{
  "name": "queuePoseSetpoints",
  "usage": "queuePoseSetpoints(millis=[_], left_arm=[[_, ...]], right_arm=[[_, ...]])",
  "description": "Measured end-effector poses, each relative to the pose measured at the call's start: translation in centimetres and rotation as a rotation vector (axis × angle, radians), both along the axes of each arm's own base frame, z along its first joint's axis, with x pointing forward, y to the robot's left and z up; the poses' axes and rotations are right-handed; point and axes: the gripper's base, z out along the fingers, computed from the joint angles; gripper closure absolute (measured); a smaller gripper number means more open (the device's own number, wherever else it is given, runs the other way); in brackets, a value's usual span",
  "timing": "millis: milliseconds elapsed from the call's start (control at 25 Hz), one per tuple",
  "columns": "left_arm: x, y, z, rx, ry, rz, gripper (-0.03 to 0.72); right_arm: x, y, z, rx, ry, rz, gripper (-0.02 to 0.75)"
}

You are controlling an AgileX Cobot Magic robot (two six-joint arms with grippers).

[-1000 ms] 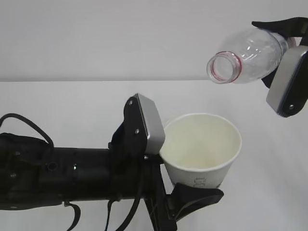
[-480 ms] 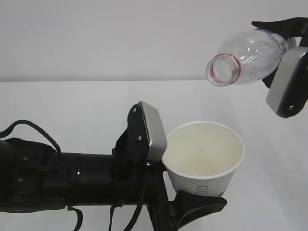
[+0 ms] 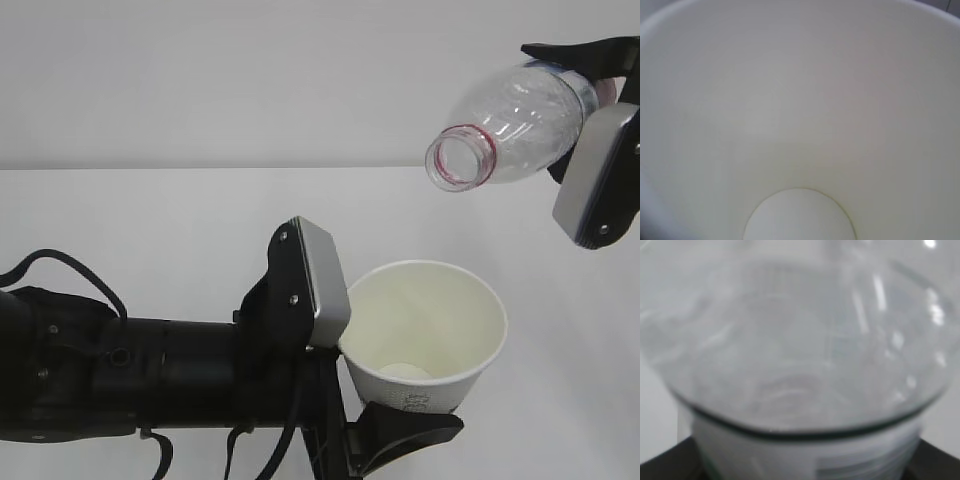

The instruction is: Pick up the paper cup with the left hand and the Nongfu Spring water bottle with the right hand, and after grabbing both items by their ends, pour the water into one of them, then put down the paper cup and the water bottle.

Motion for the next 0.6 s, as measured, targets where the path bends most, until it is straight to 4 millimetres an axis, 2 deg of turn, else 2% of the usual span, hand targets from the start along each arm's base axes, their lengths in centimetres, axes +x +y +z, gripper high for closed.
queuePoseSetpoints(millis=[600], left_arm=[[0.08,0.01,0.02,-0.001,-0.003,0.009,0.132]], right_arm=[[-0.01,0.01,0.02,-0.038,-0.025,0.004,0.288]])
